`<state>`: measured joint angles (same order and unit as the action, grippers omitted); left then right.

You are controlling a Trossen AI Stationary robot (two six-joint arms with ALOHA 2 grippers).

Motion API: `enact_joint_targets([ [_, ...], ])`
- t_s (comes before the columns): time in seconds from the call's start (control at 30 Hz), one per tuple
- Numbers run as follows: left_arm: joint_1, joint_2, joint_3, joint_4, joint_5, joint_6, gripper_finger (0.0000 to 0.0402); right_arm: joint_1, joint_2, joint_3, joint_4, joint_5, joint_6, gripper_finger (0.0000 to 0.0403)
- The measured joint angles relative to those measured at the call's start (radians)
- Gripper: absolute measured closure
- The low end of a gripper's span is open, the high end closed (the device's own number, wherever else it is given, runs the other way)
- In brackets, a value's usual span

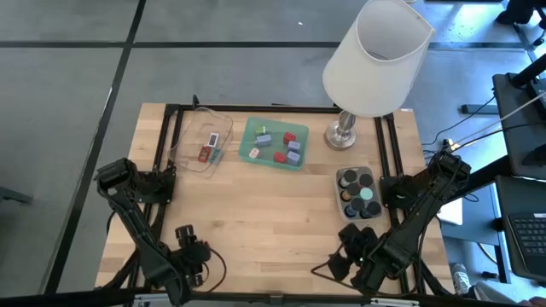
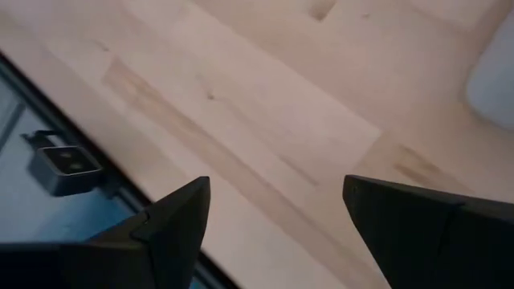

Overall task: Pick & Place Office items
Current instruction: Put the red charger adapter into the green bin

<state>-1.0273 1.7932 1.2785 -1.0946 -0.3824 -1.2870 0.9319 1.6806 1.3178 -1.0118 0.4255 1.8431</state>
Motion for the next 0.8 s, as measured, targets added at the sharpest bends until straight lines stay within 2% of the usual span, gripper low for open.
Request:
enact_joint_targets([
  [0.1,-0.001,0.0,0.0,-0.023,-0.01,-0.109,0.0184,0.0,0.0,0.0,0.04,0.0,0.0,0.0115],
  [0.23,-0.016,0.0,0.0,-0.019,-0.029,-0.155,0.0145,0.0,0.0,0.0,0.082,0.0,0.0,0.0115],
  [0.47,-0.057,-0.001,-0.015,0.008,-0.042,0.009,0.0066,0.0,-0.001,0.0,0.124,0.0,0.0,0.0115],
  [0.6,-0.065,-0.001,-0.085,0.056,-0.037,0.051,0.0049,0.0,-0.001,0.0,0.131,0.0,-0.001,0.0115],
  [0.8,-0.042,-0.001,-0.189,0.153,0.046,0.122,0.0037,0.0,-0.001,0.0,0.139,0.001,-0.001,0.0115],
])
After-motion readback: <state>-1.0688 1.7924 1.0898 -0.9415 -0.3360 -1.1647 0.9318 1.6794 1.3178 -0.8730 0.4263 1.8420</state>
